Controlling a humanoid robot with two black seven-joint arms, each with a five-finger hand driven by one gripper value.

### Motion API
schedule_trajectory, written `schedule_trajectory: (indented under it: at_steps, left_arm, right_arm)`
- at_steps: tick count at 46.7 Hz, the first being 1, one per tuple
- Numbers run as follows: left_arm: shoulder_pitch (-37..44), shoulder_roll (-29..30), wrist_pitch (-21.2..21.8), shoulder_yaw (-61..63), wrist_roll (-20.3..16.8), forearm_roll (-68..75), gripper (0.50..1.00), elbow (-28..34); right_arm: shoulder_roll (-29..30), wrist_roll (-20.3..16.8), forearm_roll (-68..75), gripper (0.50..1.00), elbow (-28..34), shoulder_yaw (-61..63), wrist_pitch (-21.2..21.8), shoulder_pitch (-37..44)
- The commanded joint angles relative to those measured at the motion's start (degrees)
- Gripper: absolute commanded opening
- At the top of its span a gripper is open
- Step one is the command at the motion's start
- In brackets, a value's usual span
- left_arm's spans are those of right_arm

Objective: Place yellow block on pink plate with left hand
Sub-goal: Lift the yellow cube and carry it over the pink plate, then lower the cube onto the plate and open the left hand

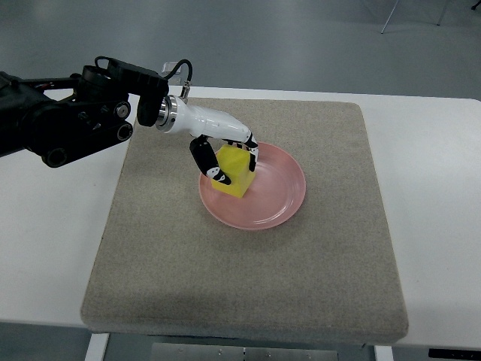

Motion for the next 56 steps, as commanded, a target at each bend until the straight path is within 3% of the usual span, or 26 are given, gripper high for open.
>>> schedule_trajectory:
  at_steps: [1, 13, 18, 27, 29, 34, 42, 56]
  left_arm:
    - [0.5, -0.2, 0.0, 0.0, 0.0, 0.1, 0.500, 0.0]
    - [0.9, -0.4, 0.0, 0.0, -0.2, 0.3, 0.500, 0.5]
    - [1.0, -0.4, 0.0, 0.0, -0.5, 0.3, 0.651, 0.5]
    - [1.0, -0.4, -0.1, 0.1, -0.5, 0.2, 0.754, 0.5]
    - [1.0, -0.4, 0.1, 0.0, -0.5, 0.1, 0.904, 0.5]
    - [1.0, -0.3, 0.2, -0.1, -0.5, -0.2, 0.919, 0.4]
    - [1.0, 0.1, 0.1, -0.2, -0.5, -0.6, 0.992, 0.3]
    - [0.2, 0.9, -0.2, -1.0, -0.5, -1.3, 0.992, -0.2]
  right_arm:
    - [0.0, 0.0, 0.0, 0.924, 0.0, 0.1, 0.0, 0.0]
    - [0.0, 0.0, 0.0, 0.924, 0.0, 0.1, 0.0, 0.0]
    - [0.0, 0.0, 0.0, 0.924, 0.0, 0.0, 0.0, 0.0]
    - [0.0, 0.0, 0.0, 0.924, 0.0, 0.0, 0.0, 0.0]
    - [0.0, 0.1, 0.0, 0.924, 0.0, 0.0, 0.0, 0.0]
    - [0.0, 0.0, 0.0, 0.924, 0.0, 0.0, 0.0, 0.0]
    - [0.0, 0.0, 0.0, 0.924, 0.0, 0.0, 0.0, 0.0]
    - [0.0, 0.0, 0.0, 0.924, 0.0, 0.0, 0.0, 0.0]
